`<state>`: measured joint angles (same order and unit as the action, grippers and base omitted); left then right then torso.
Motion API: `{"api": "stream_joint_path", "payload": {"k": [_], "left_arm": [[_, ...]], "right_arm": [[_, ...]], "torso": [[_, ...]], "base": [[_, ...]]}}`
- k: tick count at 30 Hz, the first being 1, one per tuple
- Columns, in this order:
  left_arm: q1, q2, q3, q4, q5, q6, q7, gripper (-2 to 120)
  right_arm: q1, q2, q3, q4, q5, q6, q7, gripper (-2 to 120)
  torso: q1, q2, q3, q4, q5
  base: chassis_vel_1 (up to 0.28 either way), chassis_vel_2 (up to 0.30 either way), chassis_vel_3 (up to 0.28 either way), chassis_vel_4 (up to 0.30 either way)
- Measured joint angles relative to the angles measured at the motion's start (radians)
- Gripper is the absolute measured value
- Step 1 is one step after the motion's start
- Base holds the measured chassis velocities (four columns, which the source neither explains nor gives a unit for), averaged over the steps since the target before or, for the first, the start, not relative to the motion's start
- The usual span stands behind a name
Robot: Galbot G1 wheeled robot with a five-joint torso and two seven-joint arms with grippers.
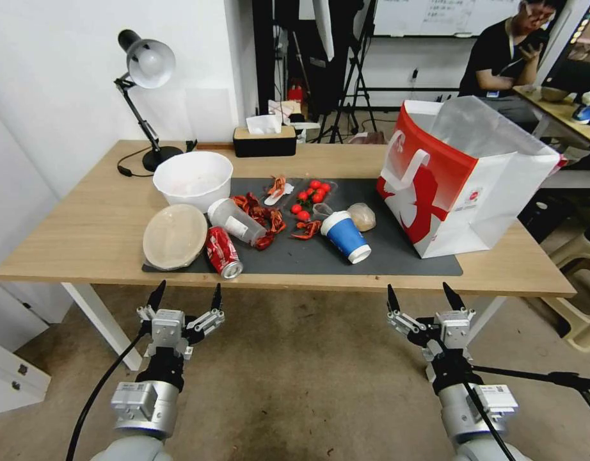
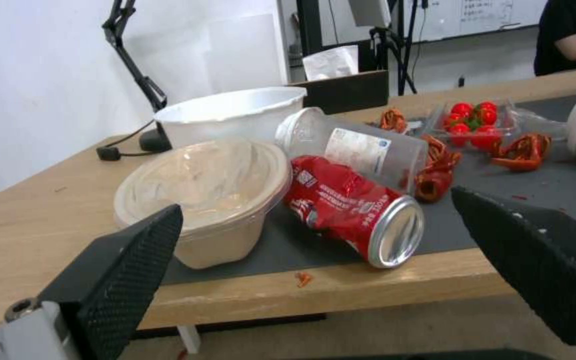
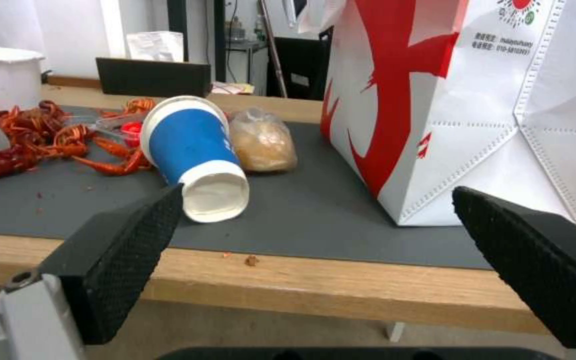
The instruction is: Pick up the trash from the table and place it into the takeout bag.
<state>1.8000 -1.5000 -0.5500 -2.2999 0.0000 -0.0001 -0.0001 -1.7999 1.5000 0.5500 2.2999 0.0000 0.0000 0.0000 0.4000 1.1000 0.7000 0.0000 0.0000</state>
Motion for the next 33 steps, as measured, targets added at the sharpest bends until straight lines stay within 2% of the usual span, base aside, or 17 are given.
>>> {"api": "stream_joint_path", "payload": {"k": [16,20,22,24,25,26,28,33], "left_arm": [[0.0,0.001,0.001,0.0,-0.002,0.0,-0.002,100],[-0.001,0.015,0.017,-0.005,-0.024,0.011,-0.028,100],[-0.007,0.065,0.081,-0.031,-0.107,0.061,-0.124,100],[-0.009,0.075,0.093,-0.036,-0.124,0.071,-0.143,100],[-0.012,0.109,0.136,-0.053,-0.181,0.105,-0.21,100],[-0.015,0.128,0.161,-0.064,-0.214,0.125,-0.247,100],[-0.017,0.144,0.189,-0.069,-0.253,0.137,-0.276,100],[-0.017,0.145,0.194,-0.065,-0.26,0.129,-0.277,100]], "right_arm": [[0.0,-0.003,-0.001,0.0,0.002,-0.003,-0.001,100],[-0.004,-0.023,-0.012,0.006,0.018,-0.026,-0.013,100],[-0.008,-0.053,-0.027,0.016,0.044,-0.065,-0.032,100],[-0.011,-0.065,-0.035,0.021,0.057,-0.084,-0.042,100],[-0.021,-0.121,-0.066,0.042,0.107,-0.159,-0.082,100],[-0.025,-0.139,-0.077,0.049,0.126,-0.186,-0.097,100],[-0.023,-0.152,-0.083,0.051,0.141,-0.198,-0.109,100],[-0.016,-0.153,-0.082,0.049,0.144,-0.197,-0.111,100]], "torso": [[0.0,0.0,0.0,0.0,0.0],[0.0,0.0,0.0,0.0001,0.0],[0.0,0.0,0.0,-0.0003,0.0001],[0.0,0.0,0.0,-0.0003,0.0],[0.0,0.0,0.0,0.0003,-0.0001],[0.0,0.0,0.0,0.0003,-0.0002],[0.0,0.0,0.0,-0.0002,-0.0001],[0.0,0.0,0.0,0.0001,0.0]], "base": [[0.0,0.0,0.0,0.0],[0.0,0.0,0.0,0.0],[0.0,0.0,0.0,0.0],[0.0,0.0,0.0,0.0],[0.0,0.0,0.0,0.0],[0.0,0.0,0.0,0.0],[0.0,0.0,0.0,0.0],[0.0,0.0,0.0,0.0]]}}
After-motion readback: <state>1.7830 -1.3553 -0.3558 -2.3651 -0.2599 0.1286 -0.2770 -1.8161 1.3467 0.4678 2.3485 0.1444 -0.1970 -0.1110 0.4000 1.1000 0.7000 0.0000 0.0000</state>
